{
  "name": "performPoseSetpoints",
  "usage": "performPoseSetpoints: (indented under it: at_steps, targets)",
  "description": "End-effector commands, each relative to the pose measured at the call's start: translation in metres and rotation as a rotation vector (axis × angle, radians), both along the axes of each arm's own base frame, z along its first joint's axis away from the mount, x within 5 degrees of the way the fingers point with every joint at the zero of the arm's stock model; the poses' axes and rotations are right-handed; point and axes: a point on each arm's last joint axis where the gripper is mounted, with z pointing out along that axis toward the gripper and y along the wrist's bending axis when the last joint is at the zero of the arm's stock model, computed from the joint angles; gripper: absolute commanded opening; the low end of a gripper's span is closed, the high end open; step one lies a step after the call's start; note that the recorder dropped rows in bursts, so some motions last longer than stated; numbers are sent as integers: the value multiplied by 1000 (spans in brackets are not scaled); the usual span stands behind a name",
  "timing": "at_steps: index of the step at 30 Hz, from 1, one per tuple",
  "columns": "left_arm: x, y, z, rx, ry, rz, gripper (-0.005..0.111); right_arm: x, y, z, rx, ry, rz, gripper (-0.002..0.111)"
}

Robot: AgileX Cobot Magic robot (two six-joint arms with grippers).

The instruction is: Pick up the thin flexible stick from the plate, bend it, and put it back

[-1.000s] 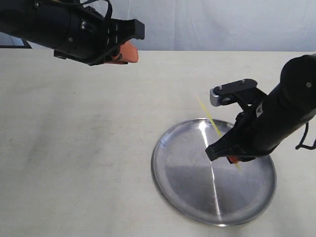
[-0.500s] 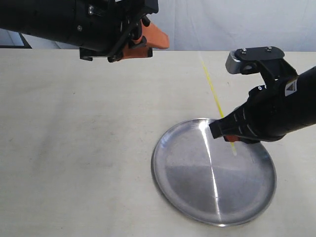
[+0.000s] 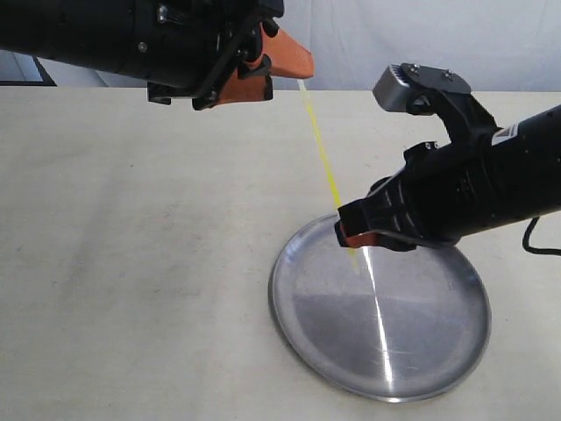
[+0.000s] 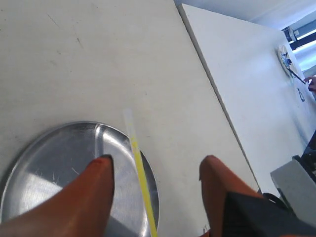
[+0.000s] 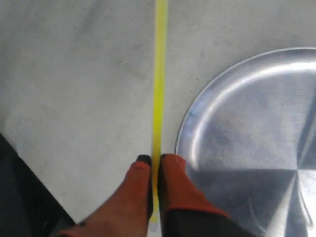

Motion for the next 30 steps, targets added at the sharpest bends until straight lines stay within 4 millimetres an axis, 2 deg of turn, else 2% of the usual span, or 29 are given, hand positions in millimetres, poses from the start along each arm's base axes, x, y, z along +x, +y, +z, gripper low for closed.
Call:
performPoseSetpoints:
  at_steps: [1, 6, 10, 13, 18, 25, 28, 30]
  targets:
    - [-2, 0, 3, -12, -3, -2, 52, -3, 7, 8, 90, -39, 55, -1]
    - [-2, 1, 3, -6, -7, -4, 52, -5, 14, 15, 192, -55, 104, -1]
    - [-2, 1, 2, 5, -13, -9, 49, -6, 15, 15, 202, -52, 112, -1]
    - [-2, 1, 2, 5, -14, -7, 37, -7, 15, 16, 209, -47, 125, -1]
    - [0, 2, 2, 20, -34, 2, 2, -10, 19, 19, 253, -50, 166, -1]
    - [0, 2, 1, 36, -60, -5, 0, -10, 19, 19, 262, -47, 162, 0]
    - [0, 2, 1, 37, -59, -10, 0, -10, 19, 19, 262, -47, 161, 13]
    - [-1, 2, 1, 37, -57, -14, 0, -9, 19, 20, 268, -46, 157, 31]
